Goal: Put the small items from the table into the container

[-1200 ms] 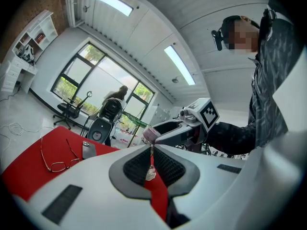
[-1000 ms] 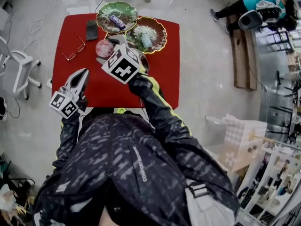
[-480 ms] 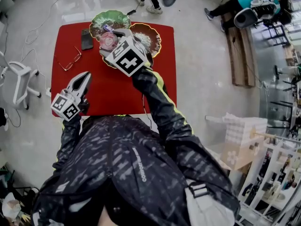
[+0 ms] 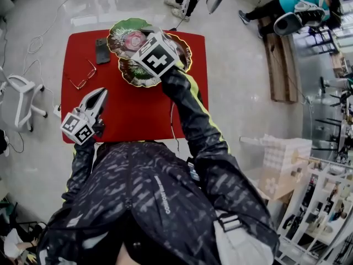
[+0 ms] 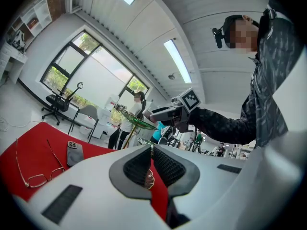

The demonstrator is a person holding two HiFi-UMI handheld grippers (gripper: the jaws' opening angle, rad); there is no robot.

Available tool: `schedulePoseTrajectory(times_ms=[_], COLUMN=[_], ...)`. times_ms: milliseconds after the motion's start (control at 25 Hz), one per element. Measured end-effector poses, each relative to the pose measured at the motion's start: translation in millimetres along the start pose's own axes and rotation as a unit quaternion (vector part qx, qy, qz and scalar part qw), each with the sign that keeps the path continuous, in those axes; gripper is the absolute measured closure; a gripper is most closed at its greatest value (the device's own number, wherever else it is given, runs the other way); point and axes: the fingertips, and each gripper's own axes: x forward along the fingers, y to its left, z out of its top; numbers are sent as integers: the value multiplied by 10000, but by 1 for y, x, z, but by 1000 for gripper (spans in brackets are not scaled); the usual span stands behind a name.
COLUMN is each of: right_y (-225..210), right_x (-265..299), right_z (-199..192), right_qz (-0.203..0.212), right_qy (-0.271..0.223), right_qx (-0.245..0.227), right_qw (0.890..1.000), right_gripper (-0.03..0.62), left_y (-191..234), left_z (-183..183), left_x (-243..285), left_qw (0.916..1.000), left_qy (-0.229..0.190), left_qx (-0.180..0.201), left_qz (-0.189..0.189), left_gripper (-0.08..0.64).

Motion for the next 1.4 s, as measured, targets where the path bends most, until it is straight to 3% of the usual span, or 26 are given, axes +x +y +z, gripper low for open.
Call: schedulePoseTrajectory(times_ms=[440,1400], right_y=[-5,-11], right_x=[28,31], right_z=[3,0], right_qz=[269,122], right_qy=[245,8], right_qx=[115,-106], right_qw=[9993,9999], right_gripper=[272,272], left_y=[28,28], left_z=[6,5], left_x=[-18,-15], left_qw=[9997,9998], left_qy=[-5,-4], left_qx=[-89,-88], left_qz=[218,201], left_gripper=[548,548])
